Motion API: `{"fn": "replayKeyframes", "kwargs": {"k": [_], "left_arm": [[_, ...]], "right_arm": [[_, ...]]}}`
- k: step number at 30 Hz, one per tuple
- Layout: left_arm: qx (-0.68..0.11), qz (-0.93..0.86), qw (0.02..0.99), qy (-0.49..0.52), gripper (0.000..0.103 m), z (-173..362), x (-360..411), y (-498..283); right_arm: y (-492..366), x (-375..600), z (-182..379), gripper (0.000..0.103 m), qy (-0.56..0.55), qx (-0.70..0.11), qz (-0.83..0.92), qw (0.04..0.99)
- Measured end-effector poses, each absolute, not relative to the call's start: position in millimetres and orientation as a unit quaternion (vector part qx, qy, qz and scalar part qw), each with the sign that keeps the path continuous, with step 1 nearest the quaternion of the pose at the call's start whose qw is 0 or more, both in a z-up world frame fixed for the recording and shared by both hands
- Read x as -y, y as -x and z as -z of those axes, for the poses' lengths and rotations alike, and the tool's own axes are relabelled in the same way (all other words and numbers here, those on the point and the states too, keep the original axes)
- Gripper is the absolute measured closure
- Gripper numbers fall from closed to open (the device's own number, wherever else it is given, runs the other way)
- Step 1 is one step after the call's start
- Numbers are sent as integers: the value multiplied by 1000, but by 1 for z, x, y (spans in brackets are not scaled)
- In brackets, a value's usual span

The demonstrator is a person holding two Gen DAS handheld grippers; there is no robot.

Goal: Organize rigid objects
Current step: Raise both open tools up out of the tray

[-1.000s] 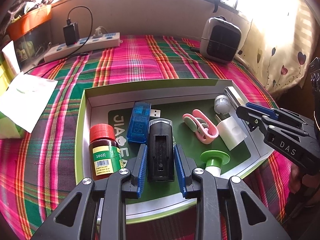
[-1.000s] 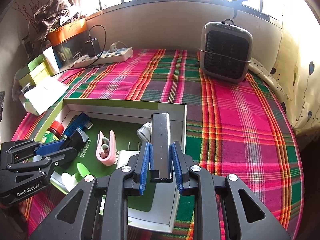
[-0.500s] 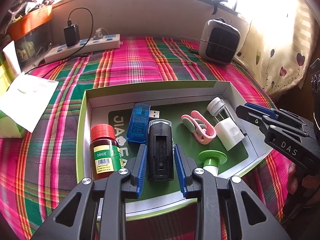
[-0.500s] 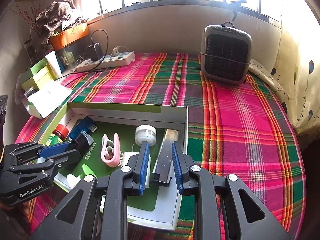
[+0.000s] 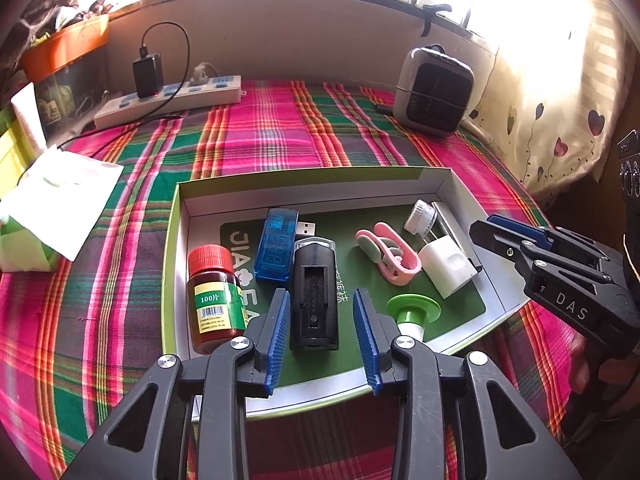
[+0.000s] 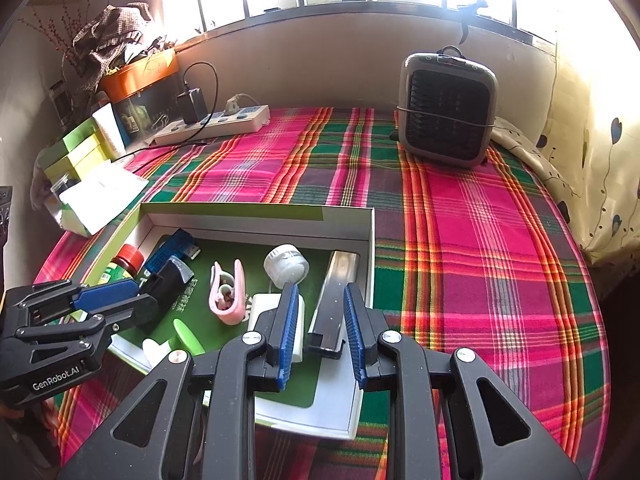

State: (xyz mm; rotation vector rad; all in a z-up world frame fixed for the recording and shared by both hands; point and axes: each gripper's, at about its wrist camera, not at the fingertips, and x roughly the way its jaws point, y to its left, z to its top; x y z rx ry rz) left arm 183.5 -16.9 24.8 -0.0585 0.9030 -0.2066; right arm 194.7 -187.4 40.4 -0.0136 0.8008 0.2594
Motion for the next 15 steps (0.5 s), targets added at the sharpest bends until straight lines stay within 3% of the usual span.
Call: {"fn": "replayKeyframes", "kwargs": {"k": [15], "left_arm": [[-421,94,902,27,68,-37,13,-162]], "right_arm": [[-170,187,-46,79,2,-383,-128,915]]}}
